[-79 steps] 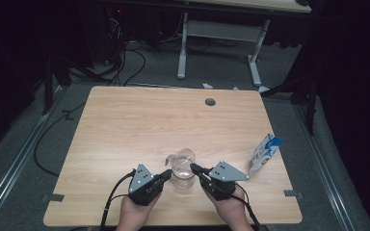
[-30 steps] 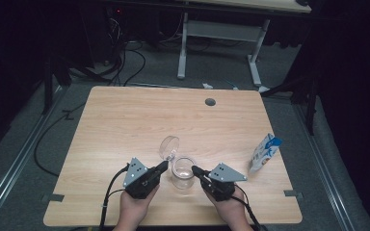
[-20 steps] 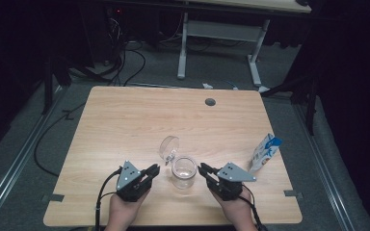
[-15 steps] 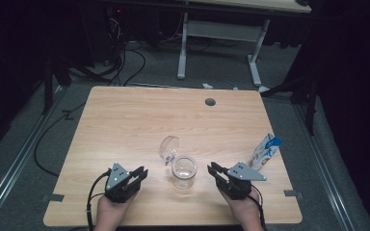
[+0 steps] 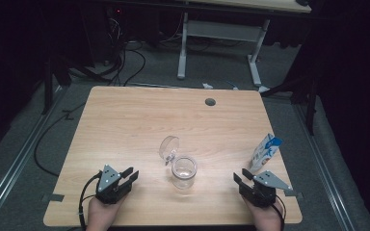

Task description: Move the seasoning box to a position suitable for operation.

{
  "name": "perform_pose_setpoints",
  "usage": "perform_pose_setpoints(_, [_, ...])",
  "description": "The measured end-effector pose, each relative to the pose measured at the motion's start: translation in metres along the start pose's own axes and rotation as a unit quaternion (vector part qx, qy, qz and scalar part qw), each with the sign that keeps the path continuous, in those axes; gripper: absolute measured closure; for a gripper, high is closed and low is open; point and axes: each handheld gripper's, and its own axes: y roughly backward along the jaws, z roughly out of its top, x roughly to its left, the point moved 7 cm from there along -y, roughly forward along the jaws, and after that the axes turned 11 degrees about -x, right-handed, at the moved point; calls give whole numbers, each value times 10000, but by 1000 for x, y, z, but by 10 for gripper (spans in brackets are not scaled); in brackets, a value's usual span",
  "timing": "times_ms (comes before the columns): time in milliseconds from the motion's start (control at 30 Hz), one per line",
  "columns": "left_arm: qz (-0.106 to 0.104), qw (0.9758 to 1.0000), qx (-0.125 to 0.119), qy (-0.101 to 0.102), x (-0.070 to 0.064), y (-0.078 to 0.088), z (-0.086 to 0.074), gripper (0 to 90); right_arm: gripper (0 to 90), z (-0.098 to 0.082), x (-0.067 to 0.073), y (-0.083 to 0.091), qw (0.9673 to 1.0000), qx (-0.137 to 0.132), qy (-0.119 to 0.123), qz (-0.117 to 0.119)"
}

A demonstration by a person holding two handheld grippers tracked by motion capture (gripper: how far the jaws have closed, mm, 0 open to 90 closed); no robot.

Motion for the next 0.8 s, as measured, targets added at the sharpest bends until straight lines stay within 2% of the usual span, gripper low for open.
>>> perform_pose_setpoints(100, [-45, 10000, -9, -24, -4, 0, -1, 706, 532, -5, -20, 12, 9994, -8, -72, -335])
perform_pose_setpoints(133, [-45, 10000, -9, -24, -4, 0, -1, 706, 532, -5, -20, 12, 9994, -8, -72, -335])
perform_pose_setpoints(167, [-50, 10000, -21, -15, -5, 0, -1, 706, 505, -6, -29, 15, 9989, -11, -169, -445])
perform_pose_setpoints(233, [-62, 10000, -22, -28, -6, 0, -2, 706, 489, -6, -33, 16, 9985, -18, -231, -491])
perform_pose_setpoints(267, [-68, 10000, -22, -34, -6, 0, -2, 706, 462, -6, -41, 17, 9979, -29, -265, -594])
perform_pose_setpoints(333, [-74, 10000, -19, -38, -7, 0, -2, 706, 455, -6, -43, 18, 9977, -27, -270, -626])
perform_pose_setpoints(533, [-51, 10000, -47, -33, -5, 5, -2, 700, 341, -7, -59, 12, 9958, 30, -387, -825])
perform_pose_setpoints(633, [-42, 9999, -70, -59, -4, 8, 0, 699, 325, -7, -62, 10, 9956, 57, -426, -832])
perform_pose_setpoints(800, [35, 9999, -142, -44, 1, 16, 4, 700, 264, -2, -65, 4, 9956, 17, -343, -872])
